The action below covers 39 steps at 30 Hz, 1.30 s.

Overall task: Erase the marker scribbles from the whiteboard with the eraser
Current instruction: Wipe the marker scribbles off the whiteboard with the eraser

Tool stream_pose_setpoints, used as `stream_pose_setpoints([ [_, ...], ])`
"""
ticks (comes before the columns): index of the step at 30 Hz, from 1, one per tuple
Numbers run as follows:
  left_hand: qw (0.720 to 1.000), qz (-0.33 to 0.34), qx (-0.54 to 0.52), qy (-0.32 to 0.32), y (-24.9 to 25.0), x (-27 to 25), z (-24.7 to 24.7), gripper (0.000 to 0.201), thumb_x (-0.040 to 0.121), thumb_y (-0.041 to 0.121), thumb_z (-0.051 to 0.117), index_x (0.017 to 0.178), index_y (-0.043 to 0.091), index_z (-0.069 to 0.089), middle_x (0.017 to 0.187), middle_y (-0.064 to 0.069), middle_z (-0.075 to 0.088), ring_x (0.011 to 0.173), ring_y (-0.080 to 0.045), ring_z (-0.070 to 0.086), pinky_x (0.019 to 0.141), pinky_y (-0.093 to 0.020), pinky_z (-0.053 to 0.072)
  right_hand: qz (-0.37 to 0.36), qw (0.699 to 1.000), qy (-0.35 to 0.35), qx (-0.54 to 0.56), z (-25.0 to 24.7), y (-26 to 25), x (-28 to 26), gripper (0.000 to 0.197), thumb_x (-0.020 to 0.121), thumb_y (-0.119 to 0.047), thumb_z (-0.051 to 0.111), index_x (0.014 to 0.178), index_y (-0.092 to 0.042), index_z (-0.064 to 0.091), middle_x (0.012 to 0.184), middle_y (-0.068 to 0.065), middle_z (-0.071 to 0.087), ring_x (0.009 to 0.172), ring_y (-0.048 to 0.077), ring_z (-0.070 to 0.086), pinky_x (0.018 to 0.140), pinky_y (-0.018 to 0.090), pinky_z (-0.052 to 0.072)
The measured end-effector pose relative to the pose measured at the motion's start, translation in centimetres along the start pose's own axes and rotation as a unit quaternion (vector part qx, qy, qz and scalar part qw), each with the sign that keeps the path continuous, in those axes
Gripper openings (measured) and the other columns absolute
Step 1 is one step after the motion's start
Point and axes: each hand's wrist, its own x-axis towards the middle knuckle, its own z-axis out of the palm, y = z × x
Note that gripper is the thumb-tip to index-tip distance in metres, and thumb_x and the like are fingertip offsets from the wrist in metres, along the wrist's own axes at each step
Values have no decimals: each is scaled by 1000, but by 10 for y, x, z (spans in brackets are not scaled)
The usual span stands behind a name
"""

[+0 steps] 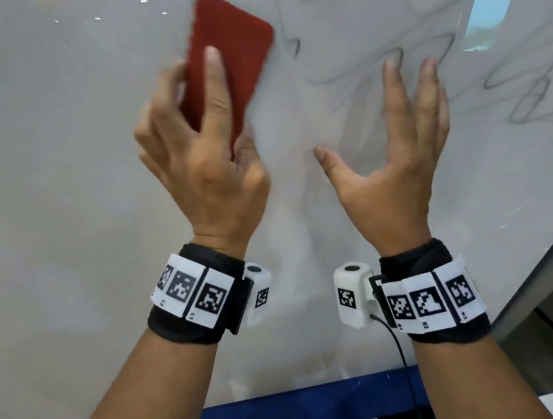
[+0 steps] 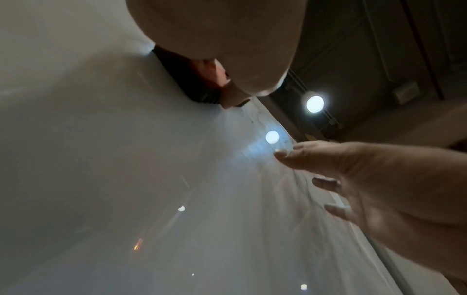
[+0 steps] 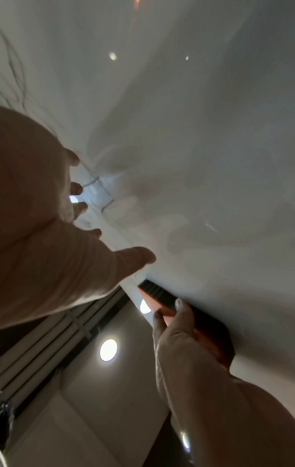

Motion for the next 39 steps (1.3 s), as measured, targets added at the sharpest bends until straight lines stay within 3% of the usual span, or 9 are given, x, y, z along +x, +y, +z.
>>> stream_pose_setpoints([
  [2, 999, -32, -8, 19, 4, 6, -1, 69, 73, 17, 72, 139, 10, 56, 134, -19, 53, 111, -39, 52, 98, -36, 37, -20, 1000, -20, -6, 0, -5, 11, 94, 77, -50, 78, 153, -14, 36, 162, 22, 20, 150, 38, 15, 124, 44, 14],
  [7, 992, 110, 14, -54, 10, -17, 7, 62, 78, 12, 69, 138, 18, 59, 136, -14, 56, 116, -29, 41, 91, -46, 39, -44, 998, -30, -35, 8, -11, 20, 91, 77, -55, 75, 153, -20, 37, 161, 22, 20, 150, 38, 15, 122, 51, 18],
  [13, 999, -35, -10, 27, 3, 17, 2, 68, 74, 16, 68, 141, 12, 56, 135, -17, 52, 113, -38, 49, 98, -34, 32, -48, 997, -37, -54, 10, -7, 20, 90, 77, -61, 71, 153, -25, 37, 162, 19, 20, 150, 34, 14, 119, 55, 22],
  [18, 993, 113, 16, -40, 8, -4, 6, 61, 78, 10, 67, 138, 17, 59, 136, -16, 56, 117, -30, 40, 89, -48, 39, -35, 999, -17, -25, 9, -13, 20, 87, 75, -53, 75, 150, -23, 42, 162, 18, 21, 150, 32, 13, 118, 58, 24],
  [24, 997, -57, -14, 56, -3, 32, 1, 69, 74, 15, 68, 142, 13, 55, 136, -18, 51, 115, -36, 44, 99, -34, 31, -69, 998, -6, -12, 7, -29, 37, 87, 76, -52, 75, 150, -20, 42, 161, 19, 23, 150, 34, 15, 118, 58, 21],
  [27, 999, 33, 7, -2, 5, 18, 2, 66, 77, 14, 66, 142, 15, 55, 138, -19, 52, 116, -38, 46, 95, -46, 37, -80, 996, -24, -29, 8, -36, 49, 92, 74, -56, 74, 153, -23, 38, 163, 18, 20, 151, 35, 14, 118, 58, 21],
  [30, 994, 106, 17, -25, -2, 11, 4, 60, 80, 10, 67, 139, 17, 57, 137, -16, 55, 117, -31, 39, 90, -49, 39, -79, 993, -54, -62, 9, -38, 53, 96, 75, -59, 73, 155, -27, 32, 165, 15, 14, 152, 33, 8, 119, 58, 19],
  [35, 999, -25, -10, 39, -6, 38, -2, 67, 76, 14, 67, 142, 15, 54, 139, -16, 50, 116, -37, 44, 97, -42, 34, -81, 990, -78, -87, 6, -34, 55, 98, 76, -63, 72, 156, -32, 26, 166, 12, 9, 153, 31, 4, 120, 57, 17],
  [39, 993, 113, 15, -17, 3, 23, 2, 63, 78, 7, 67, 139, 17, 58, 138, -15, 54, 118, -31, 40, 90, -47, 38, -81, 991, -72, -81, 4, -36, 53, 97, 75, -61, 72, 156, -32, 27, 166, 11, 9, 153, 30, 4, 120, 57, 17],
])
